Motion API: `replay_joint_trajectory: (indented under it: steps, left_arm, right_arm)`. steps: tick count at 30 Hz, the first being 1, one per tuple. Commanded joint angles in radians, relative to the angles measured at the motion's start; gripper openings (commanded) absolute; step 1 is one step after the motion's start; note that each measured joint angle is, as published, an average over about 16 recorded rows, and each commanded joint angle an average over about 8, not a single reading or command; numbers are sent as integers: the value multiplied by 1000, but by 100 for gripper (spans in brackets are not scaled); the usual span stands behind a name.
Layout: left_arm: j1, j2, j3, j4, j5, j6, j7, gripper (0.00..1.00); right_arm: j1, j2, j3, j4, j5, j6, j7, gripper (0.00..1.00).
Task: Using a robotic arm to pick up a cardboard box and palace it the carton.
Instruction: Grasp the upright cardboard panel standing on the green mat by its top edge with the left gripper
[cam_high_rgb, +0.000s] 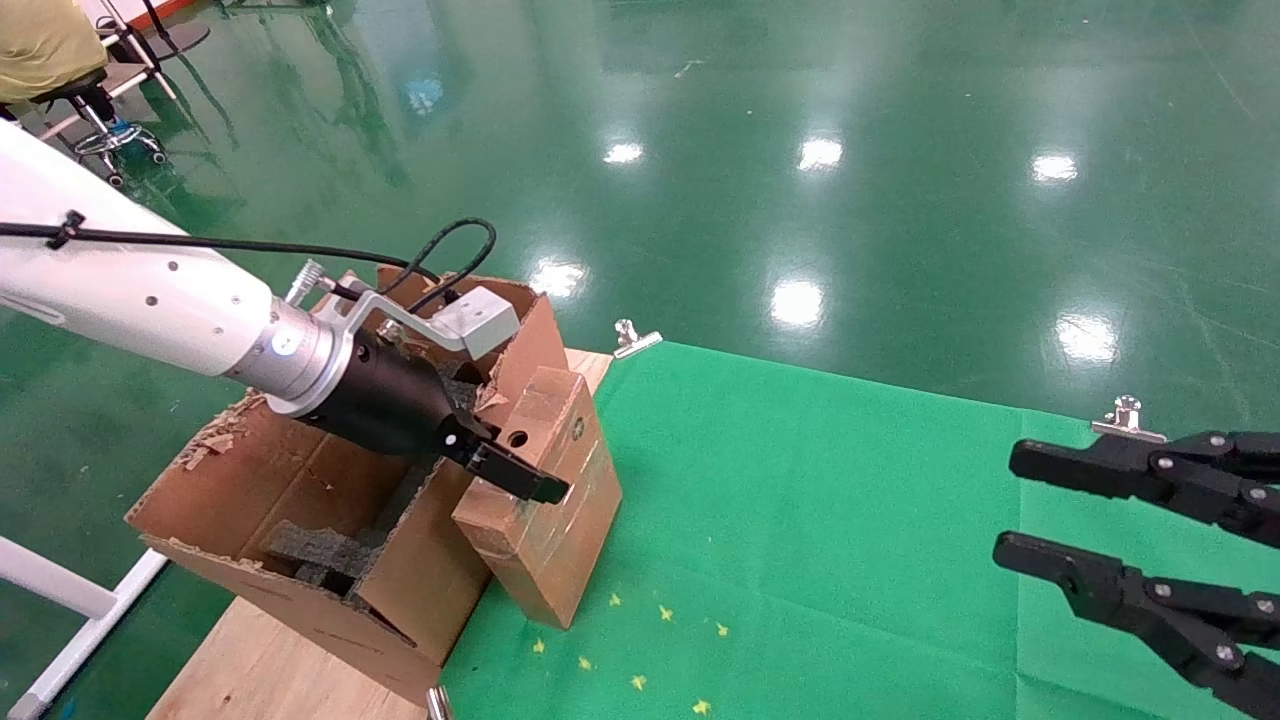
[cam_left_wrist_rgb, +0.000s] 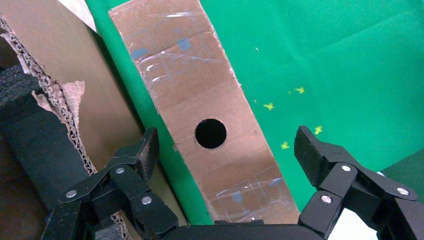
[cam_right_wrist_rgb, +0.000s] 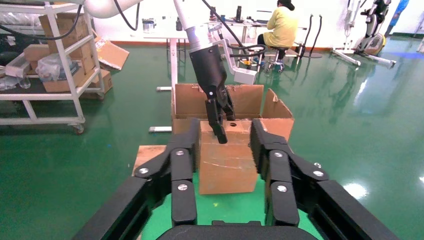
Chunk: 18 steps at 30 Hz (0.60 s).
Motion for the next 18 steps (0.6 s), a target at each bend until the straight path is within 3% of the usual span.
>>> replay_joint_trajectory:
  steps: [1, 18]
  left_arm:
    - [0, 1, 1, 1, 0, -1, 0, 0]
    - [0, -3, -3, -4, -2, 1, 0, 0]
  right_arm:
    - [0, 0, 0, 0, 0, 0, 0, 100]
    - [0, 0, 0, 0, 0, 0, 0, 100]
